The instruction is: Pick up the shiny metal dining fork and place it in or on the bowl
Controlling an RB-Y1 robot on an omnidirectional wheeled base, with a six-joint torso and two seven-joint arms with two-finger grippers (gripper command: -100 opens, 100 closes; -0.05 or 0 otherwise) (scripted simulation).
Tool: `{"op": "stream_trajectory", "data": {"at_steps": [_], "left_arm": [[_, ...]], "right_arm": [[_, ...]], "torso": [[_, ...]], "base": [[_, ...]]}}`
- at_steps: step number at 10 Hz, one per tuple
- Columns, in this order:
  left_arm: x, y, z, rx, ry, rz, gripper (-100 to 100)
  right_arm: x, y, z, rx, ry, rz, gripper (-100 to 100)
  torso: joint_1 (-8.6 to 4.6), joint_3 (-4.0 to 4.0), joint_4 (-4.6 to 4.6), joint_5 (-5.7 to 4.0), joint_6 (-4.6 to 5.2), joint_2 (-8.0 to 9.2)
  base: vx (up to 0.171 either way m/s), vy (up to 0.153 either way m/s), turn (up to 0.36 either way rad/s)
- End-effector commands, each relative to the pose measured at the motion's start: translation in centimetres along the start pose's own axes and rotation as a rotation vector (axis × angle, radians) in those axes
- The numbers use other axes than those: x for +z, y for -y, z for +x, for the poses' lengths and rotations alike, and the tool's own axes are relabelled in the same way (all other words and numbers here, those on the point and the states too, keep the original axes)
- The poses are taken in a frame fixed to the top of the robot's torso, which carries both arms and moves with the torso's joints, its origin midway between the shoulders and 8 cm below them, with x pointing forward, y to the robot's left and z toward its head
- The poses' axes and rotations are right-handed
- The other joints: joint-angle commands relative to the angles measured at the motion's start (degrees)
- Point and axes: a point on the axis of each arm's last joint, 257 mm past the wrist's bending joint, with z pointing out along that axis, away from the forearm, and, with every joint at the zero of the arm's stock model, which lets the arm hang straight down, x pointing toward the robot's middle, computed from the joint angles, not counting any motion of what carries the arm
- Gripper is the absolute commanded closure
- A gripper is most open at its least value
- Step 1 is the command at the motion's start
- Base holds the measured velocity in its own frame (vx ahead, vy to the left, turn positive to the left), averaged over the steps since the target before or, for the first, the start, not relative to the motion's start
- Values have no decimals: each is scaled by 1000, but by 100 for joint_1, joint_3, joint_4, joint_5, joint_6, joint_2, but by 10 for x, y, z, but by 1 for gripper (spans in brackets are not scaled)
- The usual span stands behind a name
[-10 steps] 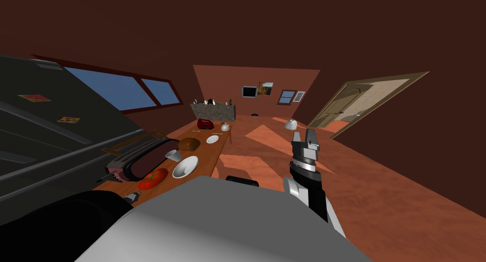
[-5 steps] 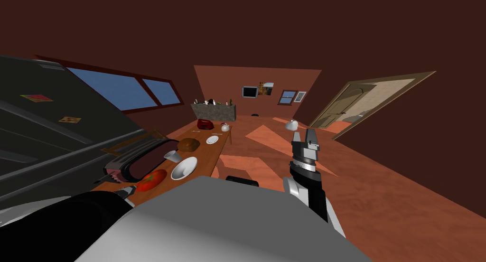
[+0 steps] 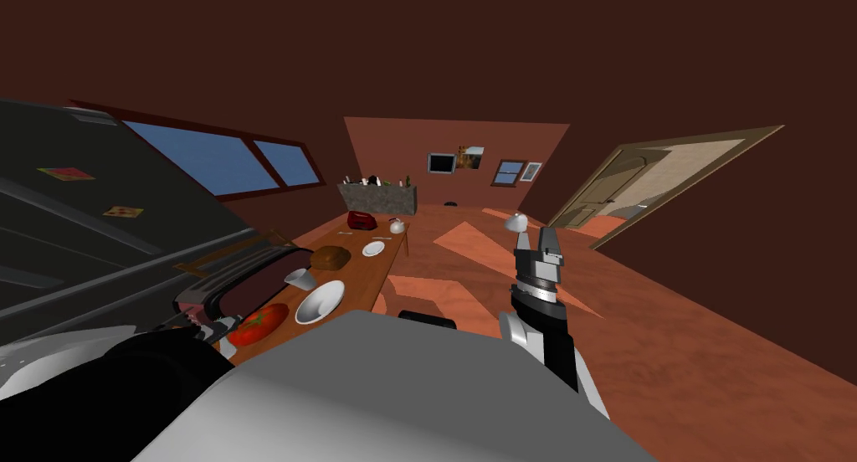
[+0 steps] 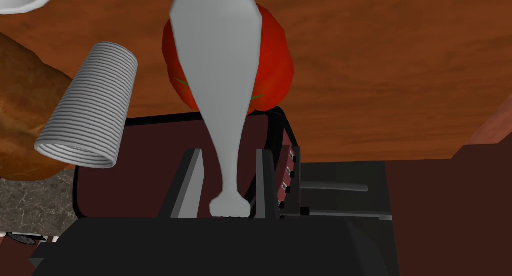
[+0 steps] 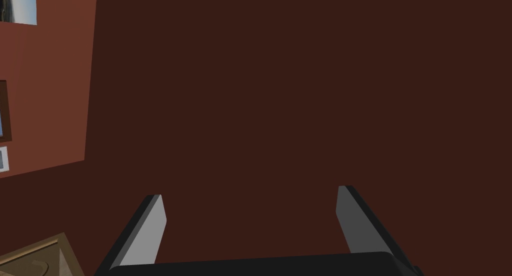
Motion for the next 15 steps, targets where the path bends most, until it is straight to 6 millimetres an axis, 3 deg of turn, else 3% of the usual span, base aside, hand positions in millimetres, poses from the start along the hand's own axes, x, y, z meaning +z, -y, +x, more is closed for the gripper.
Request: {"op": "stream_trajectory", "data": {"at_steps": [1,2,4,5,8,15], "left_arm": [[-2,6,4,-16,-11,-2,100],[-3,10,16,-43,-35,-6,100],[-3,10,16,-43,-35,-6,100],[-3,12,33,-81,-68,-11,100],[-3,12,43,-102,-87,-15,100],[-7,11,113,-242,-213,-50,100]], "right_arm": [[0,0,0,0,0,0,0],[0,0,0,0,0,0,0],[0,0,0,0,0,0,0],[0,0,0,0,0,0,0],[0,0,0,0,0,0,0],[0,0,0,0,0,0,0]], "torso": [[0,0,0,0,0,0],[0,-3,-2,2,-1,-4],[6,-5,-4,4,-8,-5],[6,6,-1,4,-15,15],[9,8,1,7,-18,16],[15,11,2,10,-27,21]], "base": [[109,-4,-12],[128,3,-35],[70,2,-13],[68,-6,-36],[60,6,-22],[67,8,-39]]}}
